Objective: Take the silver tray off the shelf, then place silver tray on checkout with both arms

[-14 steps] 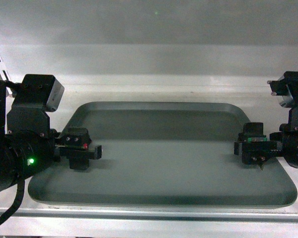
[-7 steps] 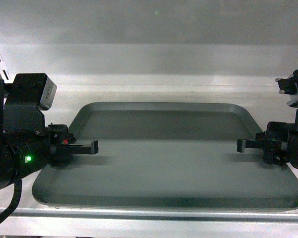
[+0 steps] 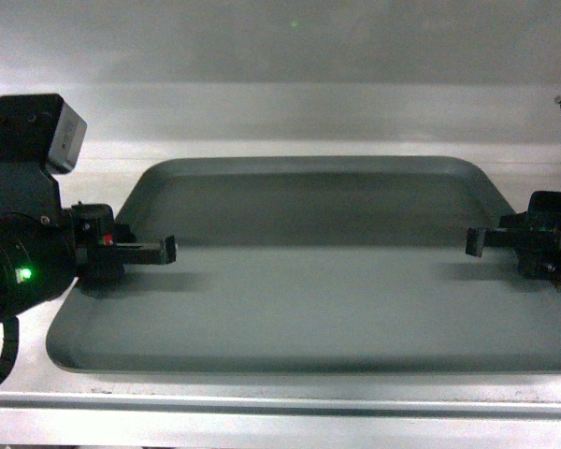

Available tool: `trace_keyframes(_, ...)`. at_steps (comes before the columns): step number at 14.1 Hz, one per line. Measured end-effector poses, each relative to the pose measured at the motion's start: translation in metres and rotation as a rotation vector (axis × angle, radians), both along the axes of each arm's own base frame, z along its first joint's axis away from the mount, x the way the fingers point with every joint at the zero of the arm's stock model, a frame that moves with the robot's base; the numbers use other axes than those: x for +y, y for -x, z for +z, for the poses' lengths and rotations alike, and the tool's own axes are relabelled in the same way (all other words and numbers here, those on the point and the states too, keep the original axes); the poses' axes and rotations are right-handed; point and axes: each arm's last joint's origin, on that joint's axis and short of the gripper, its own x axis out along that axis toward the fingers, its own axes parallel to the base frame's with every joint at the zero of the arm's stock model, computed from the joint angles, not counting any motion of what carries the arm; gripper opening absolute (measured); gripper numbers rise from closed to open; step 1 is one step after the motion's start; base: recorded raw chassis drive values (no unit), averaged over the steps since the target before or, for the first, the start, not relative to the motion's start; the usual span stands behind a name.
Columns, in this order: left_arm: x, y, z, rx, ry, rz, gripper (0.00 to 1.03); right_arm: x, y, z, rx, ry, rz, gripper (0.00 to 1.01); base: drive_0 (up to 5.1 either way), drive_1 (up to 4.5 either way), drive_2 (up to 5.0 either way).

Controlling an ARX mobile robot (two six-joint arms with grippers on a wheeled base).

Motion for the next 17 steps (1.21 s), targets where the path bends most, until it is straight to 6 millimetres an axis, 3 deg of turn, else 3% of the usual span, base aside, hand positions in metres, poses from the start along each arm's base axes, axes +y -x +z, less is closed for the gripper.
trace_keyframes(9, 0.003, 0.024, 0.043, -0.092, 0.010, 0.004, 0.04, -0.007, 0.025, 0.031, -0.074, -0.011, -0.004, 0.03, 0.0, 0.00, 0.0)
trace_keyframes(14, 0.005, 0.034, 0.036, 0.053, -0.002, 0.007, 0.04, -0.002, 0.036, 0.030, 0.112, 0.078, 0.020, 0.03, 0.0, 0.00, 0.0)
trace_keyframes(17, 0.005, 0.034, 0.035, 0.063, -0.003, 0.010, 0.04, -0.001, 0.036, 0.029, 0.125, 0.086, 0.020, 0.03, 0.0, 0.00, 0.0)
